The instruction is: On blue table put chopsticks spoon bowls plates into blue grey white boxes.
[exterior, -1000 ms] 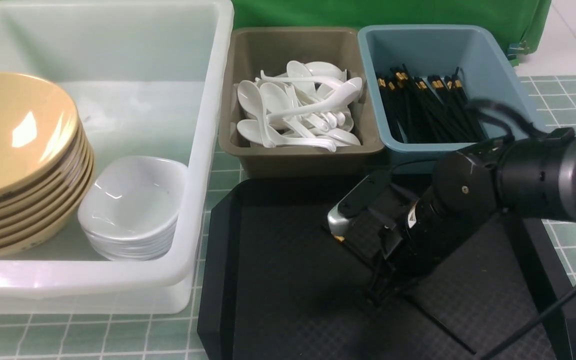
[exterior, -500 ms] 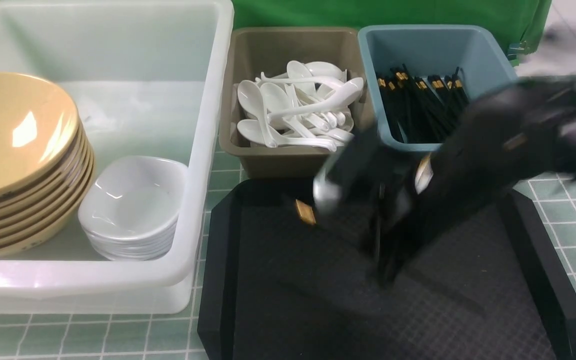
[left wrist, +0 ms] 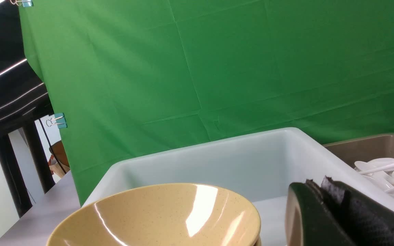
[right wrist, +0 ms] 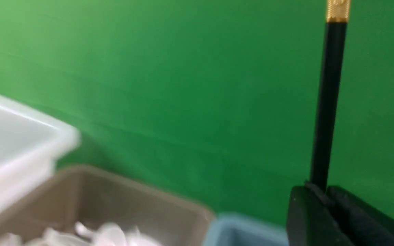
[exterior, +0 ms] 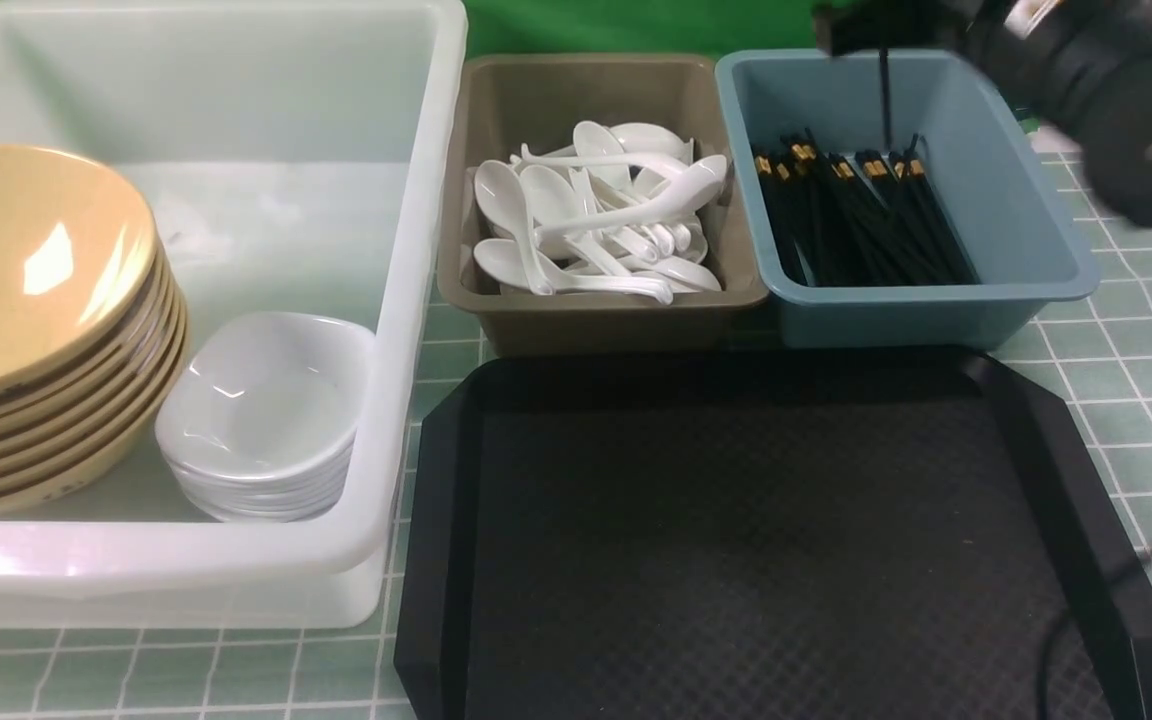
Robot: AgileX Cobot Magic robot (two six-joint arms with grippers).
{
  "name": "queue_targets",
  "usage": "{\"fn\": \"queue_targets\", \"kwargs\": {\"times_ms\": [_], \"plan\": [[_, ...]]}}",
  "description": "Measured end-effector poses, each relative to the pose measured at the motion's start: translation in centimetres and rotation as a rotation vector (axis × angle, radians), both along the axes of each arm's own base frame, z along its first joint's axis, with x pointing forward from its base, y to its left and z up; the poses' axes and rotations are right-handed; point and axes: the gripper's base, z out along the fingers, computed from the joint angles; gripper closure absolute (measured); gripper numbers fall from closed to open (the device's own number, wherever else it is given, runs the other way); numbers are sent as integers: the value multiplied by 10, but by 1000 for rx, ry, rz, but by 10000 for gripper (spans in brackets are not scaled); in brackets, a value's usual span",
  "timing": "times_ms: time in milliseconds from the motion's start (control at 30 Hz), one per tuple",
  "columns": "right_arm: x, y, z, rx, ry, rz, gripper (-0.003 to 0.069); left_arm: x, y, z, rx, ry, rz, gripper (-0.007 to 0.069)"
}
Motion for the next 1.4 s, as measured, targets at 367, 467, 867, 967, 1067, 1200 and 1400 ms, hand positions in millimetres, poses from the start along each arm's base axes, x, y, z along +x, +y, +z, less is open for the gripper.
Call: {"fn": "queue_targets", "kwargs": {"times_ms": [367, 467, 867, 967, 1067, 1200, 1400], "plan": [[22, -14, -81, 144, 672, -92, 351, 0, 0, -1, 0, 7, -1, 620], [10, -16, -37, 9, 707, -24, 372, 0, 0, -1, 0, 7, -1, 620], [-175, -31, 139, -169, 344, 301, 606, 0, 0, -1, 1, 11, -1, 620], [-214, -30, 137, -163, 215, 380, 612, 0, 0, -1, 1, 11, -1, 620], [-258, -39, 115, -164, 98, 403, 612, 0, 0, -1, 2, 11, 0, 620], [-281, -52, 58, -232, 59, 363, 612, 0, 0, -1, 1, 11, -1, 620], [-295, -62, -35, -302, 187, 338, 611, 0, 0, -1, 1, 11, -1, 620]]}}
